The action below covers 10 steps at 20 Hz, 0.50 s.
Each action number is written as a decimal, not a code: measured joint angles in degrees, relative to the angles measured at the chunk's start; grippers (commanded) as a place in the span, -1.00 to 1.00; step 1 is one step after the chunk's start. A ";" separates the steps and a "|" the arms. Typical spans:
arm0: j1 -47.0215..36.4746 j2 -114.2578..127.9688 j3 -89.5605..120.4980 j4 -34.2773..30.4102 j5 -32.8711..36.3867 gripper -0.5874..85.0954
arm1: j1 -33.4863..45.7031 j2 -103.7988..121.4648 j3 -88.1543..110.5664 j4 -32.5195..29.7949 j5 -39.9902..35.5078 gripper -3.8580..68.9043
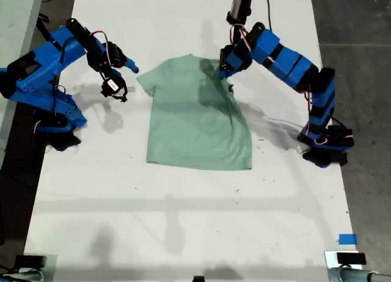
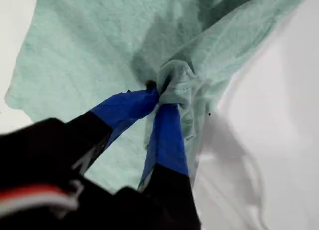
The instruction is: Fold t-shirt
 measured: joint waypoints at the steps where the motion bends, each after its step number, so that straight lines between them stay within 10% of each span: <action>1: 0.00 0.00 0.00 -0.09 0.00 -0.39 | -0.70 -3.43 -0.53 -1.58 1.32 -0.88; 3: 0.00 0.00 0.00 -0.18 0.00 -0.39 | -1.67 -7.91 -0.62 -6.33 4.04 -0.77; 5: 0.00 0.00 0.00 -0.18 0.00 -0.37 | -2.90 -10.99 -2.20 -9.58 5.19 0.04; 10: 0.00 0.00 0.00 -0.44 0.00 -0.36 | -3.34 -4.75 -4.48 -9.49 0.18 -0.11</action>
